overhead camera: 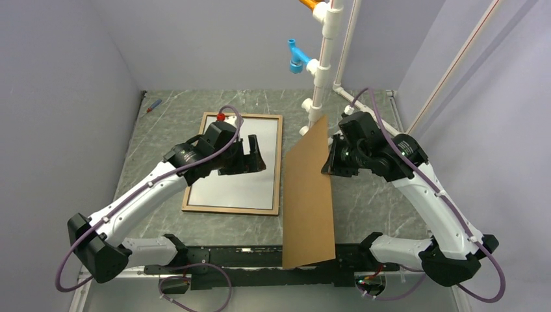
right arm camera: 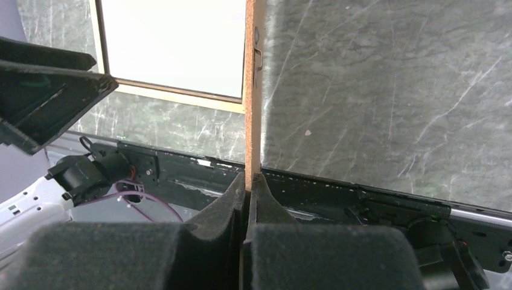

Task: Put the photo into the frame

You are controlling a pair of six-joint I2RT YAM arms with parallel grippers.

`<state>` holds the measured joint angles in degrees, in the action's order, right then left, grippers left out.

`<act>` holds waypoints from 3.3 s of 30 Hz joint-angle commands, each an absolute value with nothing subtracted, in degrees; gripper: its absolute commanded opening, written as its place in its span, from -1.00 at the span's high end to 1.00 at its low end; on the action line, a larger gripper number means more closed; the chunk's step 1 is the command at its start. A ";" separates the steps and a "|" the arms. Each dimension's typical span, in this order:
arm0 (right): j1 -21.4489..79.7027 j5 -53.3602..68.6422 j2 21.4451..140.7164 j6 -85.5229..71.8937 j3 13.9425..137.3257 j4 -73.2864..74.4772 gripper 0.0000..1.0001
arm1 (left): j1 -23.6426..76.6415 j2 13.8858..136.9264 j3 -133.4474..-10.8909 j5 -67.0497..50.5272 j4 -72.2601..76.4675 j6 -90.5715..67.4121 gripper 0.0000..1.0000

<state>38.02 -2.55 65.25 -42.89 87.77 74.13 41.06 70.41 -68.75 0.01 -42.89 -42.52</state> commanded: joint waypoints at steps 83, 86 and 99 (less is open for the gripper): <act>43.42 7.21 70.89 -40.57 93.20 56.41 -0.07 | 39.41 60.64 -57.62 -21.43 -18.20 -52.32 -0.99; 43.49 10.75 68.82 -41.87 89.86 52.67 -0.10 | 39.43 59.73 -57.29 -22.09 -17.02 -52.74 -0.99; 43.39 10.49 65.16 -42.54 86.53 49.94 -0.30 | 39.39 58.88 -54.23 -27.03 -8.90 -57.19 -0.99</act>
<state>43.33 10.00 67.13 -42.11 87.42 53.32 39.55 58.11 -54.65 -23.33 -14.13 -55.13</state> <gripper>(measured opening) 0.639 0.994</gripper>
